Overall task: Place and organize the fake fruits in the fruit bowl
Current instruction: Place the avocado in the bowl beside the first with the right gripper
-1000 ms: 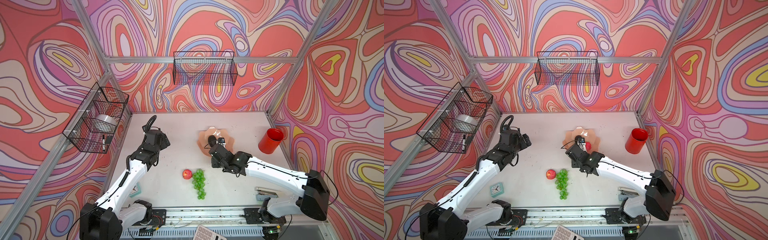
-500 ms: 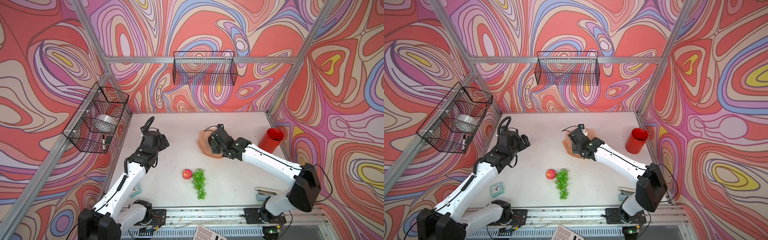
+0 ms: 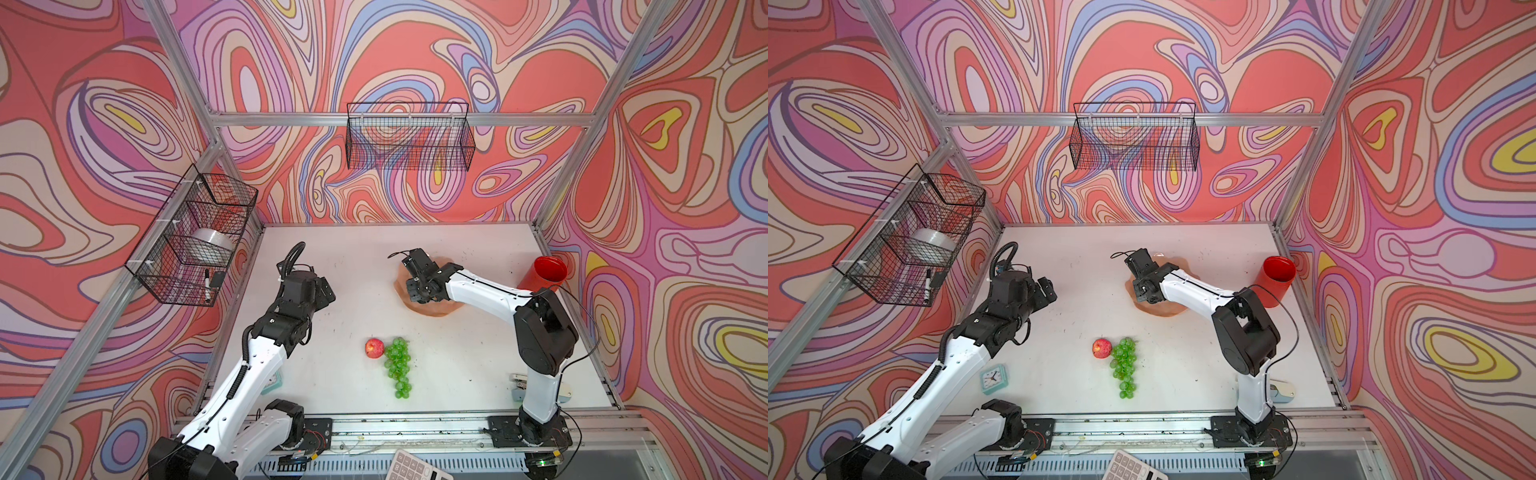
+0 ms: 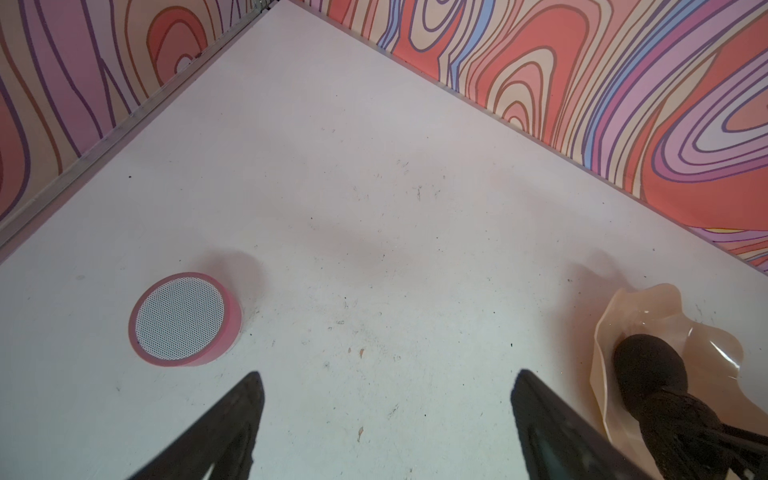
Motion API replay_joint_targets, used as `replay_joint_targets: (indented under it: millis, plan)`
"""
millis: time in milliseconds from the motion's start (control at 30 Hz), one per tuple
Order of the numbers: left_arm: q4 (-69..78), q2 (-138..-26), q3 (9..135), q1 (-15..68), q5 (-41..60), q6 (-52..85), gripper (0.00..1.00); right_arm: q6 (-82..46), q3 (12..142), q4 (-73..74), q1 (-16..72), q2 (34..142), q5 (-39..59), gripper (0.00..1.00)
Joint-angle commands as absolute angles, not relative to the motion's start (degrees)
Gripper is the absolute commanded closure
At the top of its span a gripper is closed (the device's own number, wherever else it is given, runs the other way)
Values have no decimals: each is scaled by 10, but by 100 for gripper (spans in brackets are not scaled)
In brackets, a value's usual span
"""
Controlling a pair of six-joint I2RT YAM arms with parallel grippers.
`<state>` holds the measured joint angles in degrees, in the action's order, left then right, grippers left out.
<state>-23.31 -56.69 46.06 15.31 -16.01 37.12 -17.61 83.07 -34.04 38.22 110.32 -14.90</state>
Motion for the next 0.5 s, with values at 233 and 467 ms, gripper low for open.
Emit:
replay_joint_targets:
  millis: [233,467]
  plan:
    - [-261,-555,455,148,-155,386,7,-158,847,-322,380,1136,-155,51]
    - [-263,-555,453,147,-142,391,7,-161,838,-314,378,1140,-159,45]
